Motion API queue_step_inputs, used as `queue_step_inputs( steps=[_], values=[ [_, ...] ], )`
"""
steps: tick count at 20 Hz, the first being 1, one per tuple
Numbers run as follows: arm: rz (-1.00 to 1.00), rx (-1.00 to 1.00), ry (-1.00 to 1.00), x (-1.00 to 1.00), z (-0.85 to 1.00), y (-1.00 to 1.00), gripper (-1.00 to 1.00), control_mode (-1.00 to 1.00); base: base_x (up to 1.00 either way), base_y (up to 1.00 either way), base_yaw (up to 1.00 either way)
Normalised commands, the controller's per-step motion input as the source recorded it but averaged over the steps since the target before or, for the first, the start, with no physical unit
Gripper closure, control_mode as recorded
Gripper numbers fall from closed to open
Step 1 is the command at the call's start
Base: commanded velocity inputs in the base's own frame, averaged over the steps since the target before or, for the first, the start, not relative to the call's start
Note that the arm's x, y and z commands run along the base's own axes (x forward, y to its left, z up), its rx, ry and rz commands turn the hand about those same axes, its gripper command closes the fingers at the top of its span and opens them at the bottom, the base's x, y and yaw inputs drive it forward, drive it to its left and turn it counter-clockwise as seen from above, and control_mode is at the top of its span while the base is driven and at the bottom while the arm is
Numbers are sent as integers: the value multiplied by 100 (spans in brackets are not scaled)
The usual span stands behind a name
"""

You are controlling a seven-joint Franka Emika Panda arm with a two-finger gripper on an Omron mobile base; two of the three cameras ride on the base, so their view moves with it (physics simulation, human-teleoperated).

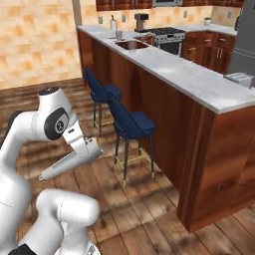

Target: Take the tongs from the drawer on the right and place them on the dining counter next to the tray containing the hot dog.

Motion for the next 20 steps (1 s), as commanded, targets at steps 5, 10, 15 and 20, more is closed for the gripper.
queue_step_inputs(
  steps=[5, 10, 15, 20],
  values=[
    [0, 0, 0, 0, 0, 0, 100, 100, 44, 100, -40],
    [0, 0, 0, 0, 0, 0, 100, 100, 54, 100, -38],
    [0, 0, 0, 0, 0, 0, 100, 100, 41, 100, -36],
    [0, 0, 0, 0, 0, 0, 100, 100, 24, 100, -36]
  ],
)
